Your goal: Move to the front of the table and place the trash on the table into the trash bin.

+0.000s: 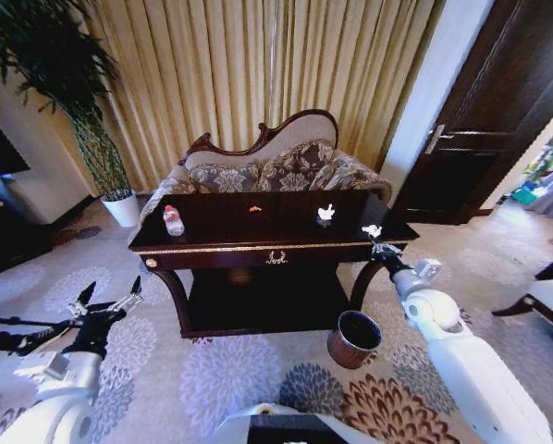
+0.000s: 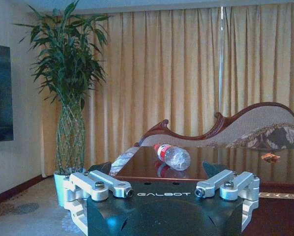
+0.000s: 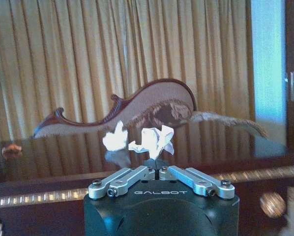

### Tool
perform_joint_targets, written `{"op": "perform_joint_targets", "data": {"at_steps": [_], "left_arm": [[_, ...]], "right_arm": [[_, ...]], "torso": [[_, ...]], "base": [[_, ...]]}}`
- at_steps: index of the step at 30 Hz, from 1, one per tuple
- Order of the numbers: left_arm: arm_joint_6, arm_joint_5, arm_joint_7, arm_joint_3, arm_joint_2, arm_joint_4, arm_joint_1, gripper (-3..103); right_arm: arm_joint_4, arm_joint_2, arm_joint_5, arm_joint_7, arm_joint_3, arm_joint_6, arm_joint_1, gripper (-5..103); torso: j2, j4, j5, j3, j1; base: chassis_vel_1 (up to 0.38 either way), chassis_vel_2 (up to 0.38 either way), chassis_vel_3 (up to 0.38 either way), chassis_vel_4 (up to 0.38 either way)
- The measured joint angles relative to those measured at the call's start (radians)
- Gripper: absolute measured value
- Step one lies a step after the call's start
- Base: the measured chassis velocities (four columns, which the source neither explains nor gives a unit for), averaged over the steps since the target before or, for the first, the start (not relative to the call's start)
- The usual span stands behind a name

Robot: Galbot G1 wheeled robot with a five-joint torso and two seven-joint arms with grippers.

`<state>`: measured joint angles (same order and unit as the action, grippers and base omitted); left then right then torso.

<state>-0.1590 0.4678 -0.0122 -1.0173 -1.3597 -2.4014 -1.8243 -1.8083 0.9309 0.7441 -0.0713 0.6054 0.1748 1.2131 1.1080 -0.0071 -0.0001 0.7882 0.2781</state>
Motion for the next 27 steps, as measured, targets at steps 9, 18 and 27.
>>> {"op": "perform_joint_targets", "data": {"at_steps": [9, 18, 27], "left_arm": [[0.000, 0.001, -0.001, -0.001, -0.001, -0.012, -0.001, 100], [0.000, 0.001, -0.002, -0.003, -0.004, -0.017, -0.001, 100], [0.000, -0.005, -0.004, 0.005, -0.019, -0.019, 0.008, 100]], "right_arm": [[0.204, 0.080, -0.124, 0.034, -0.037, -0.043, 0.026, 0], [0.535, 0.130, -0.211, 0.076, -0.090, -0.128, -0.054, 0], [0.803, 0.182, -0.310, 0.086, -0.155, -0.185, -0.196, 0]], "torso": [[0.000, -0.0001, 0.0001, 0.000, 0.001], [0.000, -0.0004, 0.0001, 0.000, 0.000], [0.000, 0.0000, 0.0000, 0.000, 0.000]], "base": [[0.016, -0.019, -0.025, 0.022], [0.000, 0.000, 0.000, 0.000], [0.000, 0.000, 0.000, 0.000]]}}
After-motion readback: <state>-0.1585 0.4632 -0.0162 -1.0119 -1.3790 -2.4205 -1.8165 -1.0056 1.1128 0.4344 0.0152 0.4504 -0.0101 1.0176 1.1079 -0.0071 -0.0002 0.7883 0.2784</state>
